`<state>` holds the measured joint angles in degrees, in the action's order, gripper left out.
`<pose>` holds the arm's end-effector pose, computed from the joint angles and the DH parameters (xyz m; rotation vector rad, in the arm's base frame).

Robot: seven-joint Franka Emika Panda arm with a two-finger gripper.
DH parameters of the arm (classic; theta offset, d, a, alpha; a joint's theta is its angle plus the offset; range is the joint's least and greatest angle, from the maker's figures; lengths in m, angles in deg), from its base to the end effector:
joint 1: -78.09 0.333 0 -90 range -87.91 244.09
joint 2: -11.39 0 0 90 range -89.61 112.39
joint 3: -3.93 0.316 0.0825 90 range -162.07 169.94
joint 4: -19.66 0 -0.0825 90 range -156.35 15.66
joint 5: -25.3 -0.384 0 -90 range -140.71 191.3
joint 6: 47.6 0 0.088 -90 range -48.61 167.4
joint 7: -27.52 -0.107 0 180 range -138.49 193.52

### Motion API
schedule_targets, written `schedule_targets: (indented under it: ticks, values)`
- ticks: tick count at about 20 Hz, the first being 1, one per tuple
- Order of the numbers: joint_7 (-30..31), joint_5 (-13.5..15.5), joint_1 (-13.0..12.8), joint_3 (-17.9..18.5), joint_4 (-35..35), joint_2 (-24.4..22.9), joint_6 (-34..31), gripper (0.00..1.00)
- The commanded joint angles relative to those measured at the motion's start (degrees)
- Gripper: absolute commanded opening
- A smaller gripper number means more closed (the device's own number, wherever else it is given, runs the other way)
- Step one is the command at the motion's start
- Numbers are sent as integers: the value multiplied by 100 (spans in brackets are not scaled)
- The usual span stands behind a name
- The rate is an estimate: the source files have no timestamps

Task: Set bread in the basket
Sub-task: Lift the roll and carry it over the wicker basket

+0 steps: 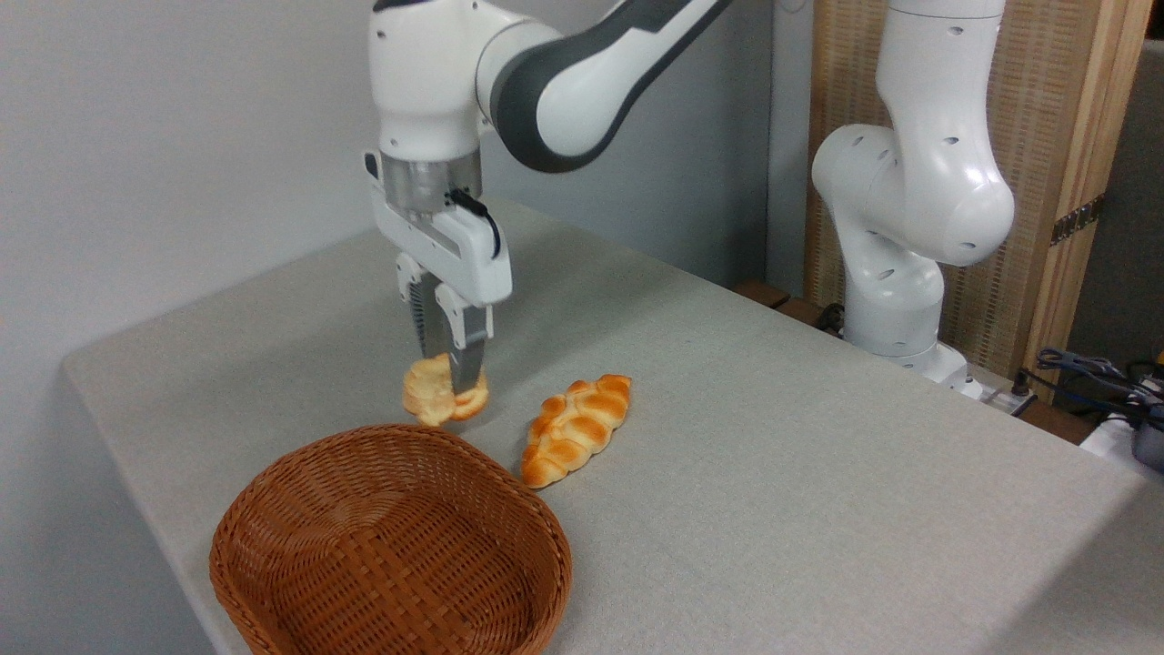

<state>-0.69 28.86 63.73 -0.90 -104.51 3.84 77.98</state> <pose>0.4940 -0.1754 0.4666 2.8601 -1.2012 0.2470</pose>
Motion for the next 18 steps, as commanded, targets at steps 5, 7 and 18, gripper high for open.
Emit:
schedule_targets:
  ticks: [5,7,18]
  values:
    - [26,179,48,325,683,-18,-87,56]
    - [0,162,56,465,700,8,53,60]
    - [-203,100,74,853,692,597,1276,100]
